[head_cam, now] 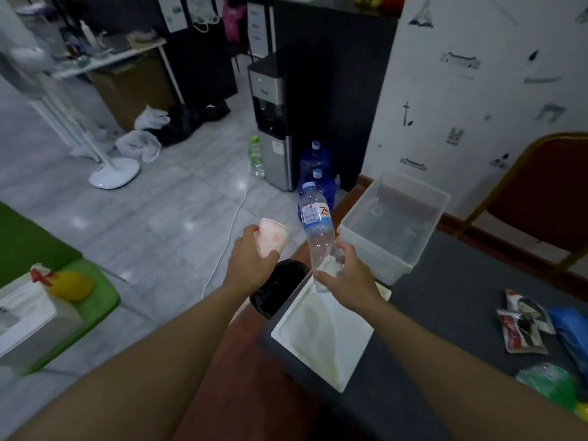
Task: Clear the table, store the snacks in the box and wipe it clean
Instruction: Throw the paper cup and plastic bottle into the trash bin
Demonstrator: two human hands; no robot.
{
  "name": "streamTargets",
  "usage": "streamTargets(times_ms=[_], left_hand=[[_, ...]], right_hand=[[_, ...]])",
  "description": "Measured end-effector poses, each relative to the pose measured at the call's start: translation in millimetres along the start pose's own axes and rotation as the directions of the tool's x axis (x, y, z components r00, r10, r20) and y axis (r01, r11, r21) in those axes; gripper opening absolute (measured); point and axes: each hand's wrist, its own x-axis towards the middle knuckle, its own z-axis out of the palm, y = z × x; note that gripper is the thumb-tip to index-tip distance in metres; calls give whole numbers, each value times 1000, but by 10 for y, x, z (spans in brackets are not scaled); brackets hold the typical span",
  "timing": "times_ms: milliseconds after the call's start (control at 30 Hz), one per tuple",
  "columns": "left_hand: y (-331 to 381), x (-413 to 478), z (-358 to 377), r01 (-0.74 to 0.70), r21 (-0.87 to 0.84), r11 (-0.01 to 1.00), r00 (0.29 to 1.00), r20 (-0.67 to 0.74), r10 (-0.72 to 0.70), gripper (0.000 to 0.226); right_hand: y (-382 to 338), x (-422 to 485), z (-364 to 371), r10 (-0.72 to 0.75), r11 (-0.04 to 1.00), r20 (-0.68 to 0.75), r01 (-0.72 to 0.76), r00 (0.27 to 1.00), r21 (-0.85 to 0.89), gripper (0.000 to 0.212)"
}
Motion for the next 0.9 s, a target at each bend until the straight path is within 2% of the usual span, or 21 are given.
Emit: streamTargets(times_ms=[133, 233, 367, 467, 600, 767, 900], left_hand=[[-146, 262, 23, 73, 41, 996, 997, -2, -73, 65], [-254, 444, 75, 134, 32, 990, 991, -1, -134, 63], [-421, 714, 165, 204, 34, 978, 976, 66, -205, 65], [-553, 993, 253, 256, 41, 966, 958, 127, -259, 75], [-842, 1435, 451, 256, 111, 960, 944, 186, -274, 62], [-1269, 1870, 749, 235, 172, 957, 911, 304, -278, 63], [-1606, 2122, 1025, 278, 205, 938, 864, 373, -338, 64]], right_hand=[[-31, 339, 147, 37, 998, 55, -35, 998, -47, 72], [-45, 568, 217, 40, 986, 90, -24, 995, -167, 67], [-112, 860, 315, 62, 949, 112, -24, 992, -315, 55], [-159, 1128, 441, 79, 902, 132, -15, 988, -430, 51], [-208, 1519, 640, 166, 833, 133, -67, 977, -549, 58], [-59, 1994, 930, 255, 761, 137, -112, 957, -639, 56], [165, 2280, 1183, 327, 719, 147, -145, 933, -679, 50]])
